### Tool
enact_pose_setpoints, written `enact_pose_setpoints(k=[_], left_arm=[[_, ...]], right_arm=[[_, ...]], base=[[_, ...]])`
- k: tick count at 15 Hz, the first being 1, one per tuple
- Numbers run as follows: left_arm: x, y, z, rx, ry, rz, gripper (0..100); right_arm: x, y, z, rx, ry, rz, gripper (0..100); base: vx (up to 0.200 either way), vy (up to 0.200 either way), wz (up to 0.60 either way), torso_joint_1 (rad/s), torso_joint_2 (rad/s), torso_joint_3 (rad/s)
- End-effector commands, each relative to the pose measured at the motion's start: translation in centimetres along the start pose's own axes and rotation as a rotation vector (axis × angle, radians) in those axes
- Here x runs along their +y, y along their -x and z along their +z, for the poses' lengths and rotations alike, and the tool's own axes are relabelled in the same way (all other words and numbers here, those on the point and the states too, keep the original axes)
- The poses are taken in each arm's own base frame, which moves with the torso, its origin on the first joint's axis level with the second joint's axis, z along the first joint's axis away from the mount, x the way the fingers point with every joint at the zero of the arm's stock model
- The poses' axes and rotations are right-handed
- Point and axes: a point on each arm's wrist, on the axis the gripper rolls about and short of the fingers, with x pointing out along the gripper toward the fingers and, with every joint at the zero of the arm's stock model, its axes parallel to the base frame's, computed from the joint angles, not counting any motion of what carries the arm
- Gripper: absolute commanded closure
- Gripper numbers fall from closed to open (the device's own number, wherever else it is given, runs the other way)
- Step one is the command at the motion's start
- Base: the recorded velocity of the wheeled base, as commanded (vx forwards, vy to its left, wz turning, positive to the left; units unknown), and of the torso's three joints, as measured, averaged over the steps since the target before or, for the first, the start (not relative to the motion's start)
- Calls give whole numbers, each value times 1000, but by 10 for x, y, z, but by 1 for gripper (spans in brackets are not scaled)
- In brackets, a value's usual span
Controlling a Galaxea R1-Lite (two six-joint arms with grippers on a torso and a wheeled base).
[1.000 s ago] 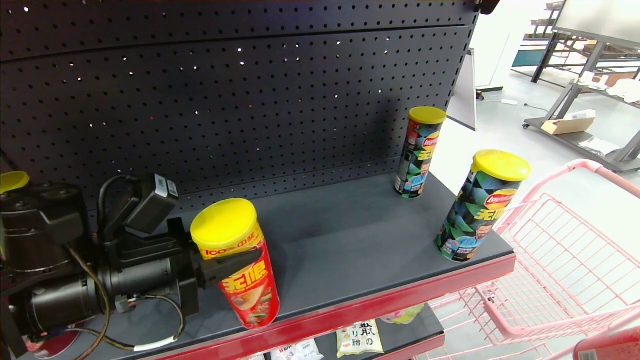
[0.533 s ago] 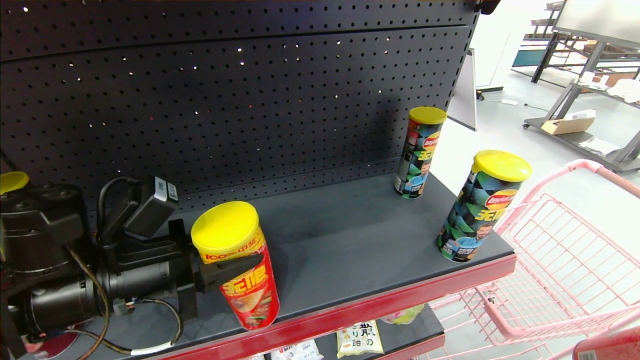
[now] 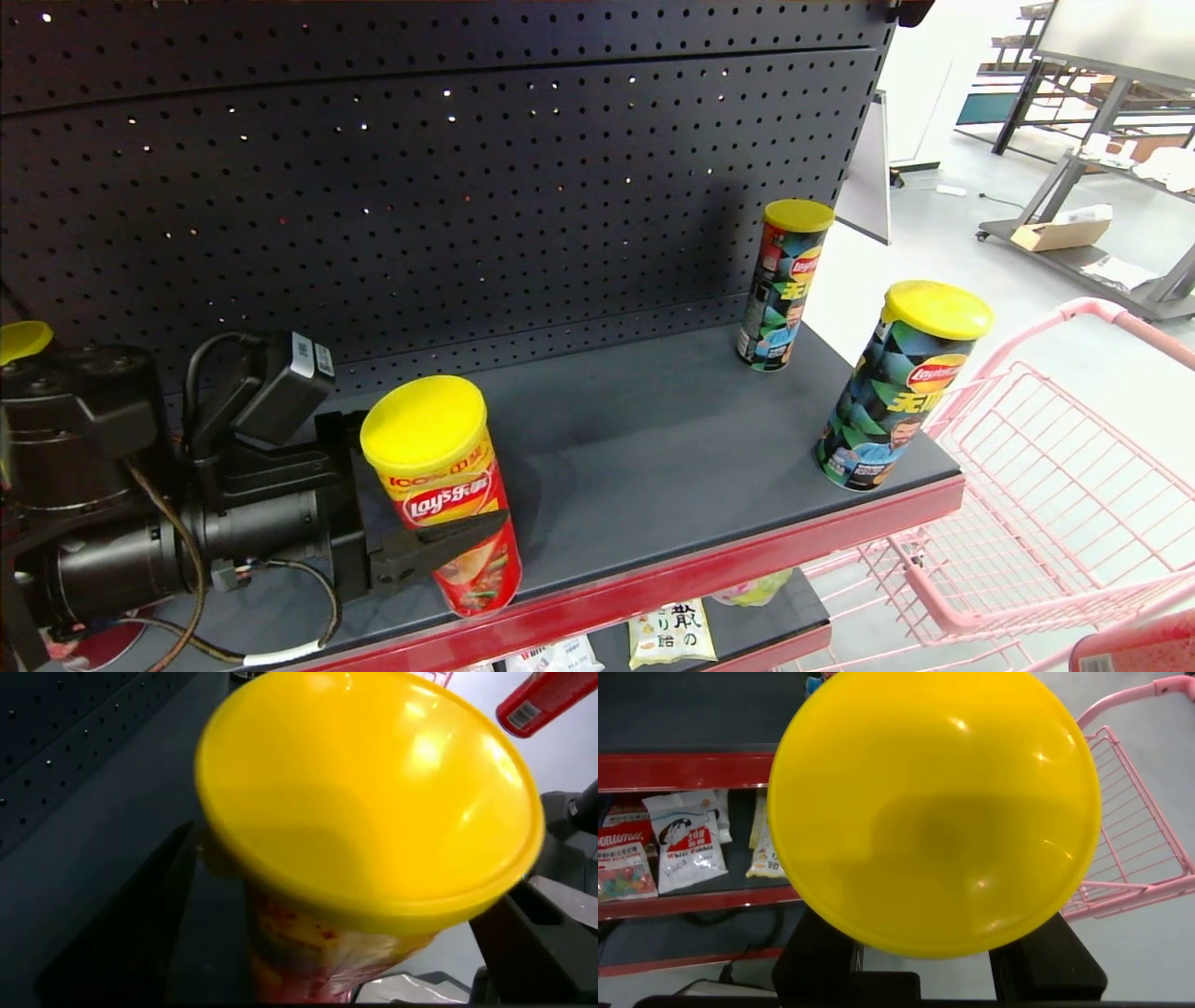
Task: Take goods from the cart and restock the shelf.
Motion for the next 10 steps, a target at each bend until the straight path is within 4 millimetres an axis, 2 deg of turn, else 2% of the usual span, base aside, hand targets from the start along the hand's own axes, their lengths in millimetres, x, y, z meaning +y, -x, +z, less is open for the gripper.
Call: enact_pose_setpoints(k=[1,4,7,8,10], left_arm=[[-1,2,0,-4,-1,3,0],[-14,19,-9,3,9,9,0],[-17,38,-13,-13,7,65,0],[-17,39,-13,-13,8,69,0],[-28,55,-15,-39,-11,94,0]], right_arm=[[0,0,0,-1,0,0,100],[0,0,0,-1,0,0,100],[0,0,0,1,0,0,100],[0,0,0,1,0,0,100],[0,-1,1,4,1,1,100]], base=[[0,0,0,0,0,0],[0,0,0,0,0,0],[0,0,0,0,0,0],[0,0,0,0,0,0],[0,0,0,0,0,0]])
